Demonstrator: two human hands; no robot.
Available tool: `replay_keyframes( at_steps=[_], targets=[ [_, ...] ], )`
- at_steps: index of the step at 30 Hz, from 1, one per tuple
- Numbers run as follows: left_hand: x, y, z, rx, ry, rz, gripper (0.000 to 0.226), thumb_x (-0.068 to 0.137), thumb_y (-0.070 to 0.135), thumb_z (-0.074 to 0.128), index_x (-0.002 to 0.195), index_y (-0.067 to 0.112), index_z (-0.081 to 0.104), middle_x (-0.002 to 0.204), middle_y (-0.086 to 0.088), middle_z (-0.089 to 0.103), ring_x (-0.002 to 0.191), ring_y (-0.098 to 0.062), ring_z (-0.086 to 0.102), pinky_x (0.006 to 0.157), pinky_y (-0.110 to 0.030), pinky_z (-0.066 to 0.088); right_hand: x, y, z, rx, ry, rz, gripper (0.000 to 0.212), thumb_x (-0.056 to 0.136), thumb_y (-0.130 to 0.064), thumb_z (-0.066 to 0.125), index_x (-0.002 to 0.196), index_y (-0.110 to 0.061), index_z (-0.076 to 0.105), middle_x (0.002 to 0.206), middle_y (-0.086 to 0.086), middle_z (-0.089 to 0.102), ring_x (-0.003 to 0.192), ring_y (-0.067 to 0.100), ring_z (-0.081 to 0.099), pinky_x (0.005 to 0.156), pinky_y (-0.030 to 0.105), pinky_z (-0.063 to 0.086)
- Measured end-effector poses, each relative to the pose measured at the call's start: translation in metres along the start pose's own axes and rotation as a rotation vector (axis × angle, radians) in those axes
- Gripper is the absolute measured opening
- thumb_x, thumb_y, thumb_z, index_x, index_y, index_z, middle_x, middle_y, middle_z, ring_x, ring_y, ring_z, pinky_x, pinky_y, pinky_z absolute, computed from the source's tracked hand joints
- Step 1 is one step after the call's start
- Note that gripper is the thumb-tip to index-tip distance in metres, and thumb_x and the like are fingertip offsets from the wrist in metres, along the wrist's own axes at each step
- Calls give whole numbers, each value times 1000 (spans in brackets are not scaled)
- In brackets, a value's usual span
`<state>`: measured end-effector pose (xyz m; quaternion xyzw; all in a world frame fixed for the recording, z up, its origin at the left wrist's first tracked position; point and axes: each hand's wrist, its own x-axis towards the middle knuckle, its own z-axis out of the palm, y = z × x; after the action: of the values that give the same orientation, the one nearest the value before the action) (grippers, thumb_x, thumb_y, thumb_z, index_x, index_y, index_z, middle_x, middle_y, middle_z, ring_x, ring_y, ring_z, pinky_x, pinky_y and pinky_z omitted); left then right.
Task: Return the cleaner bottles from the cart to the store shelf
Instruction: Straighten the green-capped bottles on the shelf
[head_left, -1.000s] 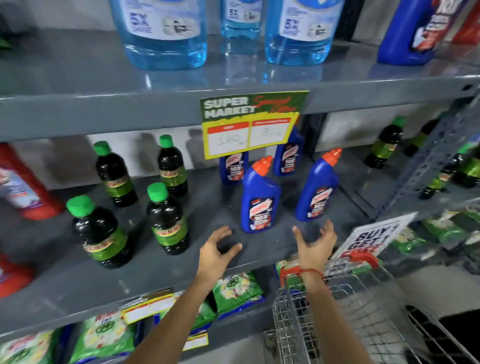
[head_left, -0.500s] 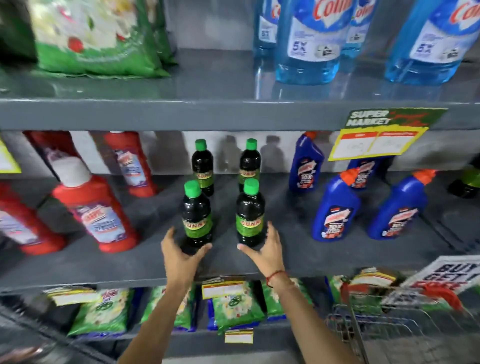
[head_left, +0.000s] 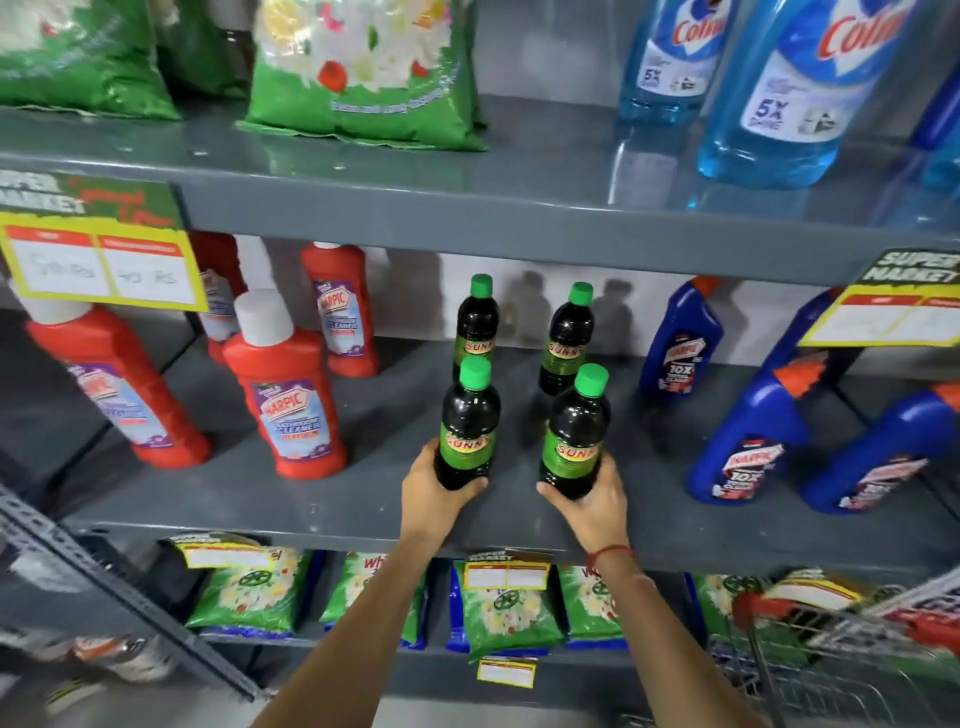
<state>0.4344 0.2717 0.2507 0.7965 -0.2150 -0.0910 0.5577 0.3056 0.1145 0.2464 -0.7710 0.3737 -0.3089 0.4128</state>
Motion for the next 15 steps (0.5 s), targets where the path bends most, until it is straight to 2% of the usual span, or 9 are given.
replay_keyframes(
  at_steps=[2,3,5,6,7,9,10,13,15],
  targets=[
    [-9,-3,-12,-58,-30,-4,74,64,22,84,127,11,48,122,-1,60,114,-16,55,95,-27,45,-17,-5,1,48,112,15,81,59,-21,85,127,-6,44,123,19,50,113,29,51,99,39,42],
    [-15,-7,-21,-98,-15,-11,72,67,20,82,129,12,48,121,4,59,113,-13,56,96,-24,46,-29,-7,4,63,196,15,74,63,-20,83,126,-7,45,121,19,50,110,29,52,98,43,43],
    [-27,-21,-48,-157,56,-13,54,73,18,78,121,16,55,112,7,65,102,-7,62,84,-9,48,-57,-14,18,74,347,-33,52,72,-14,76,117,-7,51,111,19,52,98,29,56,90,49,49],
    [-33,-29,-65,-167,106,-18,43,75,18,76,114,19,59,106,5,68,95,-3,64,78,-7,50,-71,-20,28,82,373,-76,41,75,-11,73,112,-8,54,105,18,54,91,26,56,83,49,52],
    [-37,-38,-84,-175,162,-31,33,75,19,76,106,21,63,100,2,70,89,-2,65,75,-11,52,-84,-27,41,90,353,-122,33,77,-9,70,108,-10,57,101,16,55,84,21,56,78,42,54],
    [-39,-53,-123,-201,296,-61,20,76,17,75,91,25,64,91,-1,70,82,-9,66,71,-22,53,-104,-50,73,115,176,-205,26,80,-11,68,103,-18,59,98,11,57,76,10,55,71,14,51],
    [-36,-59,-142,-210,367,-70,18,77,16,74,87,25,63,89,-2,69,79,-11,65,69,-23,52,-109,-63,90,123,49,-248,25,79,-13,68,102,-19,60,97,8,57,77,8,56,67,10,49],
    [-18,-75,-193,-171,523,-82,22,77,15,74,95,12,63,96,-15,68,74,-11,61,63,-3,46,-111,-109,145,106,-253,-342,36,77,-21,71,110,-15,59,102,5,57,86,13,57,74,20,50],
    [-4,-78,-214,-119,576,-69,36,75,17,76,105,6,59,105,-17,63,76,-7,56,63,5,40,-101,-132,170,140,-324,-299,54,72,-22,75,120,-11,52,109,7,54,96,17,54,83,28,48]
  ],
)
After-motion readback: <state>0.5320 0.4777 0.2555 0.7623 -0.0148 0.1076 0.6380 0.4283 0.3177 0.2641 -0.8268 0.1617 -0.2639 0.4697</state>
